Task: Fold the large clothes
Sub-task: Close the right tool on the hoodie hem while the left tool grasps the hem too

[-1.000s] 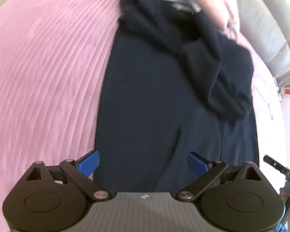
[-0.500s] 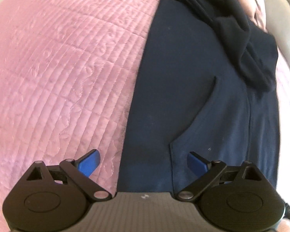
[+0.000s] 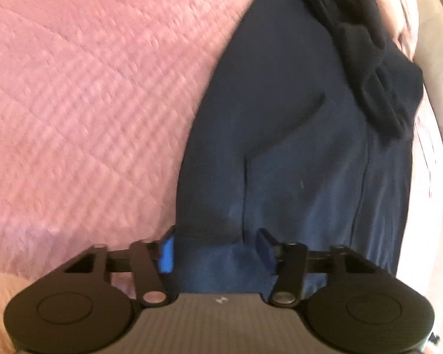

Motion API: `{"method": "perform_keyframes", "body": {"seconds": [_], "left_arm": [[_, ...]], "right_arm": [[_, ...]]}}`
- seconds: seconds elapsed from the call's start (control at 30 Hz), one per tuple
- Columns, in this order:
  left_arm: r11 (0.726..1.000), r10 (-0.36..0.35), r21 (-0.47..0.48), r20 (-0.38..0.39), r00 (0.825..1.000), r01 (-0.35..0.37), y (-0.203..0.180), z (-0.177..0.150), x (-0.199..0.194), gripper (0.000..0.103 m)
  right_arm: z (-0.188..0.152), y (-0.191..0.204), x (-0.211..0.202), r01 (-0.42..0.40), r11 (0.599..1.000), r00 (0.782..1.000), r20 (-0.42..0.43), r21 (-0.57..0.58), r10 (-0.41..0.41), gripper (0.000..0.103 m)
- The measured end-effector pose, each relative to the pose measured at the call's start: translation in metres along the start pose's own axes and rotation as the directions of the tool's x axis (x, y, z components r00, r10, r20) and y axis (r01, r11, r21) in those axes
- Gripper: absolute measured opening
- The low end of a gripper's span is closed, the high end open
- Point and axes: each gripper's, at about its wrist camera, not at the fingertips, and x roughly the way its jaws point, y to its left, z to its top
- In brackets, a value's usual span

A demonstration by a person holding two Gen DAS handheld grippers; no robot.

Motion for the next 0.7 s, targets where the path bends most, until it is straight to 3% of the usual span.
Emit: {"method": "perform_keyframes", "body": {"seconds": [0.03, 0.07, 0.13, 0.23, 0.3, 0.4, 0.57, 0.63, 0.7], "left_arm": [[1.0, 0.002, 0.003, -0.016, 1.0, -0.002, 0.0, -0.003, 0.002, 0.039], [1.0, 0.022, 0.003, -0.025, 0.999, -0.022, 0.0, -0.006, 0.004, 0.022], [1.0, 0.01, 0.003, -0.005, 1.0, -0.01, -0.003, -0.007, 0.002, 0.011], [0.998, -0.063, 0.002, 0.089, 0.994, 0.063, -0.004, -0.012, -0.015, 0.011], [0.992, -0.13, 0.014, 0.132, 0.983, 0.129, -0.005, -0.014, -0.029, 0.011], [0.988, -0.149, 0.059, 0.186, 0.971, 0.14, -0.016, -0.016, -0.045, 0.011], [0.966, -0.257, 0.054, 0.247, 0.934, 0.252, -0.023, -0.005, -0.072, 0.011], [0.964, -0.267, 0.074, 0.274, 0.924, 0.256, -0.026, 0.002, -0.084, 0.011], [0.955, -0.295, 0.104, 0.313, 0.903, 0.277, -0.04, 0.005, -0.1, 0.011]], "right_arm": [[-0.003, -0.005, -0.002, -0.023, 0.999, 1.0, 0.009, 0.029, 0.023, 0.028], [-0.007, -0.011, -0.004, -0.042, 0.998, 0.999, 0.014, 0.054, 0.042, 0.017], [-0.012, -0.016, -0.008, -0.072, 0.993, 0.997, 0.045, 0.095, 0.068, 0.014], [-0.009, -0.004, -0.018, -0.088, 0.994, 0.992, 0.097, 0.066, 0.082, 0.013], [0.003, 0.005, -0.027, -0.158, 0.984, 0.982, 0.113, 0.076, 0.149, 0.013], [0.026, 0.022, -0.04, -0.217, 0.972, 0.968, 0.145, 0.088, 0.203, 0.013], [0.061, 0.061, -0.062, -0.257, 0.966, 0.948, 0.2, 0.026, 0.247, 0.013], [0.071, 0.072, -0.068, -0.289, 0.957, 0.935, 0.22, 0.023, 0.277, 0.013], [0.082, 0.083, -0.073, -0.307, 0.952, 0.924, 0.242, 0.013, 0.295, 0.013]]}}
